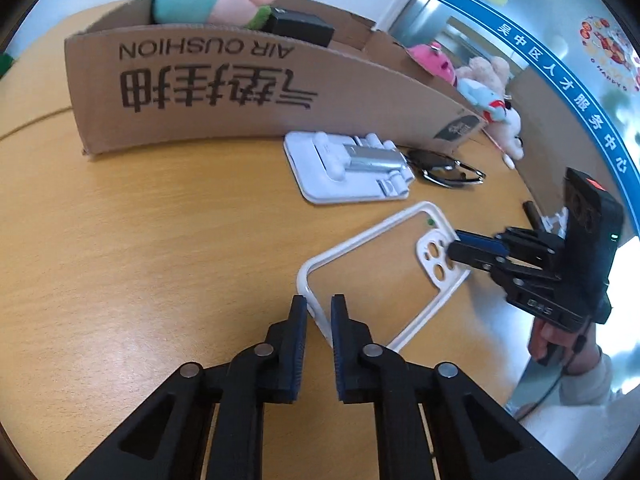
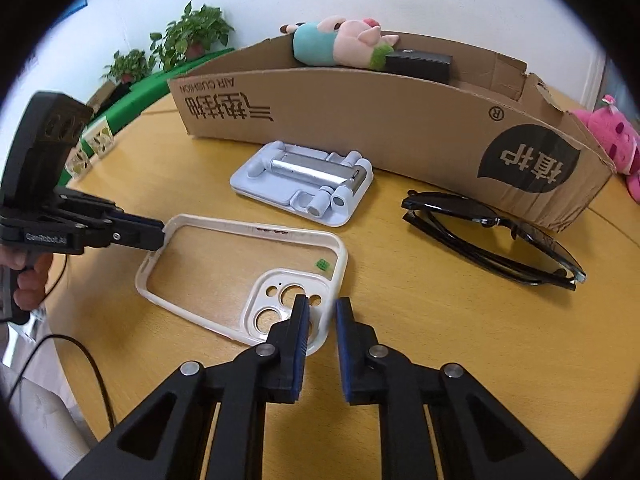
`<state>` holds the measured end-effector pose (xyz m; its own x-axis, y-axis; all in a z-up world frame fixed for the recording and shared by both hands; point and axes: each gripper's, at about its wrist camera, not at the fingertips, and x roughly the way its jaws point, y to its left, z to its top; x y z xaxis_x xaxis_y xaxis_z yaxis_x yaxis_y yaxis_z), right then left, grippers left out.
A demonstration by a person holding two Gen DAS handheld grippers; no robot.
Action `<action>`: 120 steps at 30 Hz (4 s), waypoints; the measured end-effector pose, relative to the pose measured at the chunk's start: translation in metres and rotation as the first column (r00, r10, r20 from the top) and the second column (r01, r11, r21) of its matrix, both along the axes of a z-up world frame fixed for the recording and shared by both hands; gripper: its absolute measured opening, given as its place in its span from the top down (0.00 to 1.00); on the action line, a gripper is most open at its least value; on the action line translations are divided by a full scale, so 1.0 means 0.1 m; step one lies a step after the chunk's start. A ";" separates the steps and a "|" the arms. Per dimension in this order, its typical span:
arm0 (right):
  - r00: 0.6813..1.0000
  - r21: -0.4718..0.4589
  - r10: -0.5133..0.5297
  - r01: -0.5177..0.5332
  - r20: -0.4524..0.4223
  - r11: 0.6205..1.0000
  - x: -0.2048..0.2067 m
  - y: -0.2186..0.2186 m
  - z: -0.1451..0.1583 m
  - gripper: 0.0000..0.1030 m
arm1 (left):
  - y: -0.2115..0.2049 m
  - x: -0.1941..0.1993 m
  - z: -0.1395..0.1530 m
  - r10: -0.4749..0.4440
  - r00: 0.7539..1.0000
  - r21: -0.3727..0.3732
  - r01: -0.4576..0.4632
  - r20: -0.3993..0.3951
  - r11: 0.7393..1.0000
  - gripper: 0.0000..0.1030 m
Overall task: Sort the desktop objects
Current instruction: 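Grasp the white phone case rim with the left gripper, then carry the phone case with the left gripper into the cardboard box and release, then move the left gripper toward the white phone stand on the table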
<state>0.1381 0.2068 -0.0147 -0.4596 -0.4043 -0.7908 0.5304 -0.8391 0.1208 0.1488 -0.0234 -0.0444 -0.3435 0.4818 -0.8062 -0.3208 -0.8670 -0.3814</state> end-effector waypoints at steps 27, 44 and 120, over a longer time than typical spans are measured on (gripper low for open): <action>0.999 0.059 0.034 -0.035 0.003 0.998 -0.18 -0.12 -0.06 0.70 | -0.07 0.06 0.08 0.118 0.991 -0.073 -0.113 0.065 0.991 0.63; 0.994 -0.045 -0.027 0.022 -0.105 0.999 -0.16 -0.03 0.40 0.91 | -0.05 -0.20 0.50 0.125 0.985 -0.015 -0.128 -0.115 0.992 0.97; 0.991 -0.204 0.029 -0.055 -0.127 0.977 -0.64 0.05 0.65 0.24 | 0.28 -0.63 0.85 0.064 0.933 -0.140 -0.120 -0.353 0.983 0.35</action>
<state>0.0744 0.2117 0.0505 -0.5273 -0.5738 -0.6267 0.5860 -0.7797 0.2208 0.0861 0.0045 0.0403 -0.6510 0.3125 -0.6918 -0.3244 -0.9384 -0.1186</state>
